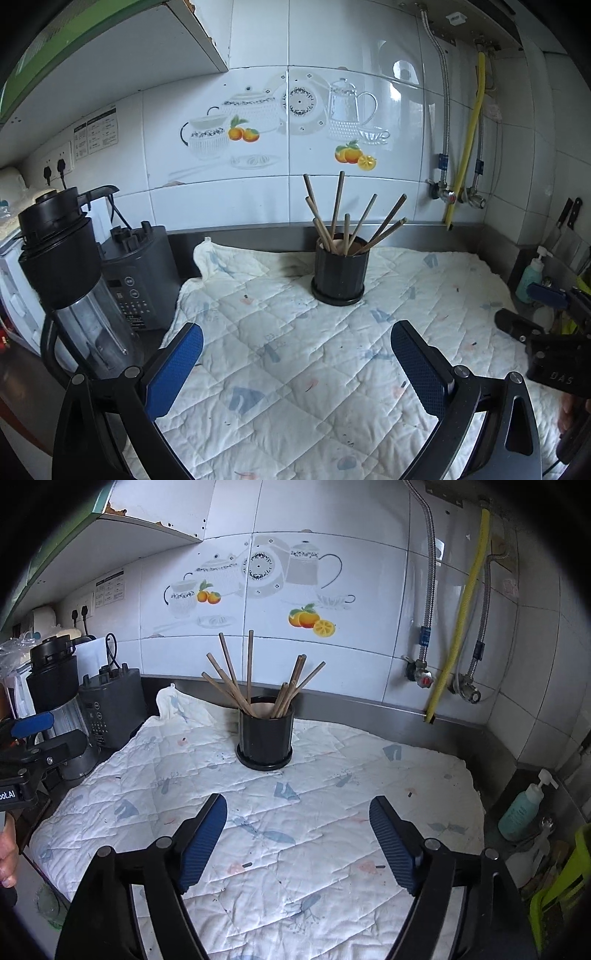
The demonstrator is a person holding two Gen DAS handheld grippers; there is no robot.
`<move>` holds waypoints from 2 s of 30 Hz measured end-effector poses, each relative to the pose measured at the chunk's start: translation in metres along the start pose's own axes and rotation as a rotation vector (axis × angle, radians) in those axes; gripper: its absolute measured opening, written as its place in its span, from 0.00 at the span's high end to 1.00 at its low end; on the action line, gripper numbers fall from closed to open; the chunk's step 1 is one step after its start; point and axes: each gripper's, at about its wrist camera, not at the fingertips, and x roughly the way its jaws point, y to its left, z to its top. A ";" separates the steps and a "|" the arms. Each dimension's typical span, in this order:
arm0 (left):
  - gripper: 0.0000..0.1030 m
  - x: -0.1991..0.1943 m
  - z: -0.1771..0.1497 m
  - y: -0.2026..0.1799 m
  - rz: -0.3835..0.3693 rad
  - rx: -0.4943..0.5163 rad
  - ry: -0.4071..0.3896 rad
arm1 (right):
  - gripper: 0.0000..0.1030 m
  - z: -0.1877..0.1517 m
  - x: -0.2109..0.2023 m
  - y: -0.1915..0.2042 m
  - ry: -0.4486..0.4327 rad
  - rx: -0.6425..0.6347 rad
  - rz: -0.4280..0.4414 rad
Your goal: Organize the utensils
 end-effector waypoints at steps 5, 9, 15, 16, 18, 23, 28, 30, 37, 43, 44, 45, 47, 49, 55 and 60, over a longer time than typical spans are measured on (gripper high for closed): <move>0.00 0.003 -0.011 -0.002 0.015 0.021 0.026 | 0.14 -0.012 -0.005 -0.004 0.009 0.053 0.015; 0.00 0.008 -0.017 -0.002 0.018 0.018 0.042 | 0.14 -0.018 -0.004 -0.009 0.020 0.091 0.018; 0.00 0.015 -0.023 0.001 0.013 0.005 0.063 | 0.13 -0.026 -0.002 -0.013 0.037 0.106 0.001; 0.00 0.016 -0.024 0.001 0.015 0.004 0.067 | 0.13 -0.028 -0.001 -0.013 0.040 0.108 -0.001; 0.00 0.017 -0.025 0.002 0.014 0.001 0.073 | 0.13 -0.031 0.000 -0.013 0.049 0.115 0.000; 0.00 0.021 -0.029 0.002 0.013 -0.006 0.088 | 0.13 -0.036 0.004 -0.012 0.069 0.117 0.012; 0.00 0.022 -0.031 0.001 0.015 -0.008 0.093 | 0.13 -0.038 0.005 -0.013 0.073 0.121 0.017; 0.00 0.023 -0.031 0.002 0.015 -0.011 0.095 | 0.13 -0.038 0.005 -0.013 0.072 0.122 0.016; 0.00 0.025 -0.034 0.002 0.013 -0.020 0.105 | 0.13 -0.038 0.004 -0.014 0.070 0.125 0.012; 0.00 0.026 -0.036 0.004 0.013 -0.028 0.109 | 0.13 -0.038 0.004 -0.014 0.070 0.120 0.015; 0.00 0.026 -0.036 0.005 0.013 -0.029 0.110 | 0.13 -0.038 0.004 -0.014 0.071 0.118 0.014; 0.00 0.026 -0.036 0.005 0.012 -0.031 0.109 | 0.12 -0.038 0.004 -0.014 0.072 0.118 0.014; 0.00 0.027 -0.037 0.006 0.011 -0.034 0.111 | 0.12 -0.038 0.004 -0.014 0.071 0.117 0.012; 0.00 0.028 -0.038 0.006 0.010 -0.035 0.114 | 0.12 -0.038 0.004 -0.014 0.072 0.117 0.012; 0.00 0.031 -0.040 0.005 0.006 -0.032 0.120 | 0.12 -0.038 0.006 -0.016 0.079 0.127 0.011; 0.00 0.034 -0.041 0.005 0.009 -0.032 0.125 | 0.12 -0.038 0.006 -0.016 0.079 0.127 0.012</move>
